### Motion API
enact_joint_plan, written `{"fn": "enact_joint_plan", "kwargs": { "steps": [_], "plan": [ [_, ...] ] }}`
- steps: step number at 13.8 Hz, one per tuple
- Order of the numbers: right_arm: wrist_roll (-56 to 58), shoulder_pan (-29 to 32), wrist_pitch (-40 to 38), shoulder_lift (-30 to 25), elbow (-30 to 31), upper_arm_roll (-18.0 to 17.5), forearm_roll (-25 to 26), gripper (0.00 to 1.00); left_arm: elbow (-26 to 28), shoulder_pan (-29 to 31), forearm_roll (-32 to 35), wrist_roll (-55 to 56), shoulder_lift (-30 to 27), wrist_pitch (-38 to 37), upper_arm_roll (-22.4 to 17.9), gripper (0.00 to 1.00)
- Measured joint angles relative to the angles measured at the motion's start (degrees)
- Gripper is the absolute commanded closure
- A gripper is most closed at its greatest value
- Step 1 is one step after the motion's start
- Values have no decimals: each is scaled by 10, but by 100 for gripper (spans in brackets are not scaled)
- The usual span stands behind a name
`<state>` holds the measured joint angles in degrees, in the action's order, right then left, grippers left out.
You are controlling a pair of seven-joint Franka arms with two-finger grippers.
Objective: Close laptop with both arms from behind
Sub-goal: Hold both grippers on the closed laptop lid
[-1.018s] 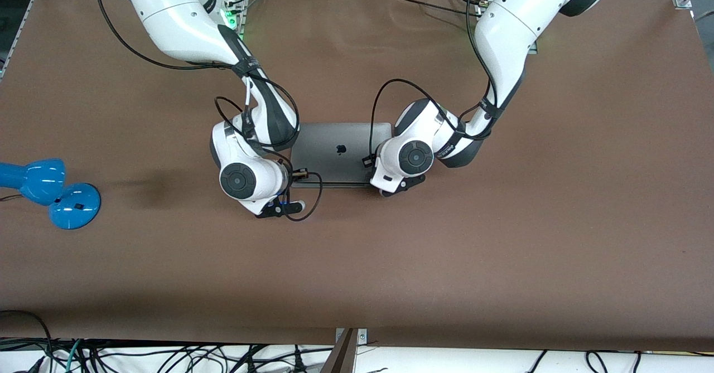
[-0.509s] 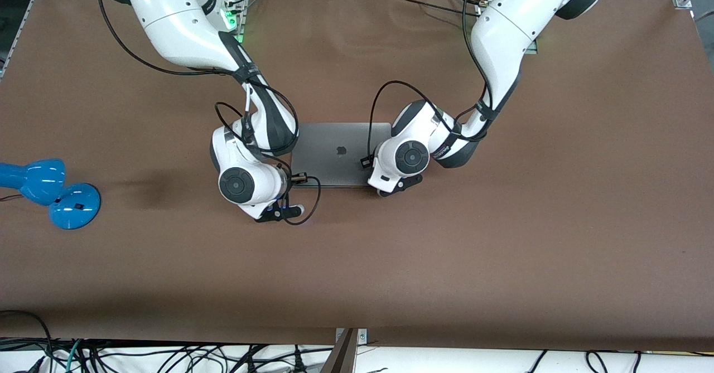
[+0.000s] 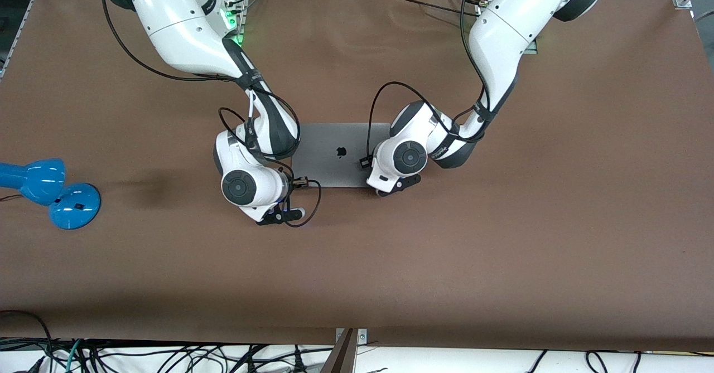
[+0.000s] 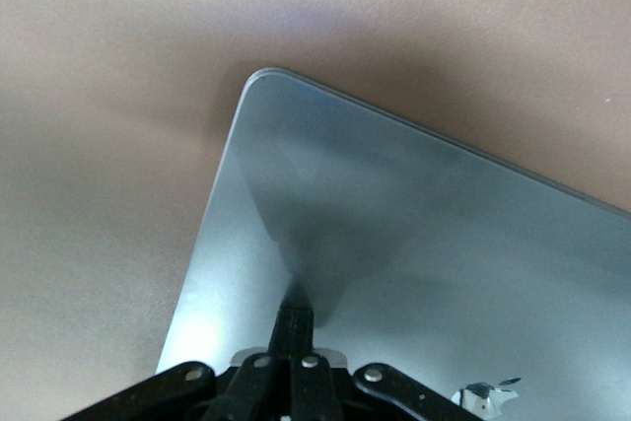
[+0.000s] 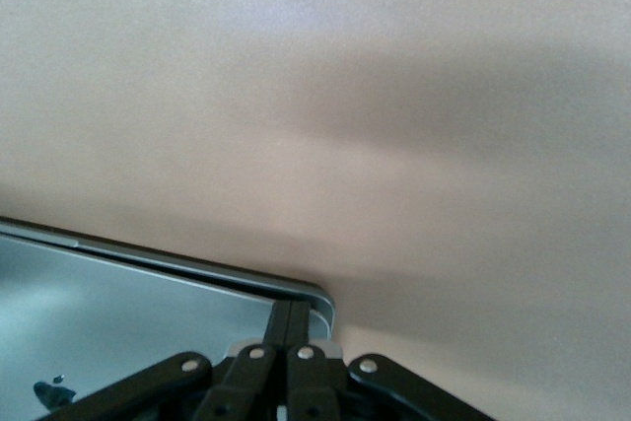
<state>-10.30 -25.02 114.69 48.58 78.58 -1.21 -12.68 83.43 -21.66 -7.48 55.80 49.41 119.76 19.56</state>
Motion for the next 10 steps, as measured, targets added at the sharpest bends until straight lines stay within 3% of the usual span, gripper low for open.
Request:
{"fn": "enact_joint_plan", "kwargs": {
  "steps": [10],
  "plan": [
    [0,0,10,7,0,0,0,100,-1,0,2,0,0,0,0,100]
  ]
}}
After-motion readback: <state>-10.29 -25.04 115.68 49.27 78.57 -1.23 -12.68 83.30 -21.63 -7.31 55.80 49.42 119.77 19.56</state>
